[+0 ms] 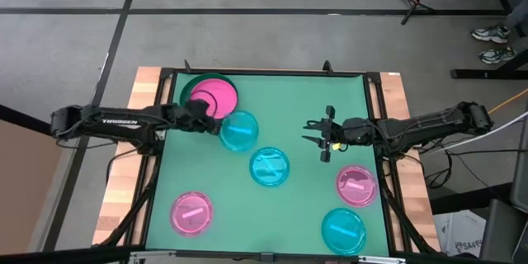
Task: Stack plastic plates
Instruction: Stack the top left blue plate on top of the pink plate
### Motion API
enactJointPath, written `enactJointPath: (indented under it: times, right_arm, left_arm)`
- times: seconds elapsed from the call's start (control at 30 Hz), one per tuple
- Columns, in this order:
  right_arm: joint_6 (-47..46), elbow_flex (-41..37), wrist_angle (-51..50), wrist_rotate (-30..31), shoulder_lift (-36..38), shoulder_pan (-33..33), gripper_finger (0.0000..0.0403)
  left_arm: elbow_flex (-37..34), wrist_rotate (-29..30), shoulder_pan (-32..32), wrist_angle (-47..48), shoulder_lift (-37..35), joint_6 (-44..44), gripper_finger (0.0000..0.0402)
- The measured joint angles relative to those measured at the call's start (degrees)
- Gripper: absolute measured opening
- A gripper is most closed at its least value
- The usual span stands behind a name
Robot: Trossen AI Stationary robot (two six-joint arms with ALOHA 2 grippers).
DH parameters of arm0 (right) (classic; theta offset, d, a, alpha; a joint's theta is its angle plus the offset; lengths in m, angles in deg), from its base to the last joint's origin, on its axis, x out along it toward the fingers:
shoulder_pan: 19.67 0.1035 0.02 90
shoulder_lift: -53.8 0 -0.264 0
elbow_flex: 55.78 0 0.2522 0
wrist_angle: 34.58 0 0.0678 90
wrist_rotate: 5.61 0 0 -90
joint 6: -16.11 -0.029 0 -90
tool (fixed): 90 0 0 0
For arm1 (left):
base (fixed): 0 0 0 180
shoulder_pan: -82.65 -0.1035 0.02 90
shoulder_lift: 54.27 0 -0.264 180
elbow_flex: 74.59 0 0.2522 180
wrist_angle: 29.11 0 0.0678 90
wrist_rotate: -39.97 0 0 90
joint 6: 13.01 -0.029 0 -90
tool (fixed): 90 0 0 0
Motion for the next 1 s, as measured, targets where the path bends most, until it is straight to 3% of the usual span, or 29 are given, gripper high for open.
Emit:
enactJointPath:
  times: [0.57,1.0]
  right_arm:
    - [0.0,0.0,-0.9,0.1,0.0,0.0,0.0129]
    - [0.2,0.0,-1.0,0.1,0.0,0.0,0.0129]
  left_arm:
    - [0.0,0.1,-25.9,0.4,-3.8,-5.0,0.0]
    - [0.0,0.1,-33.9,7.2,-3.5,-5.9,0.0]
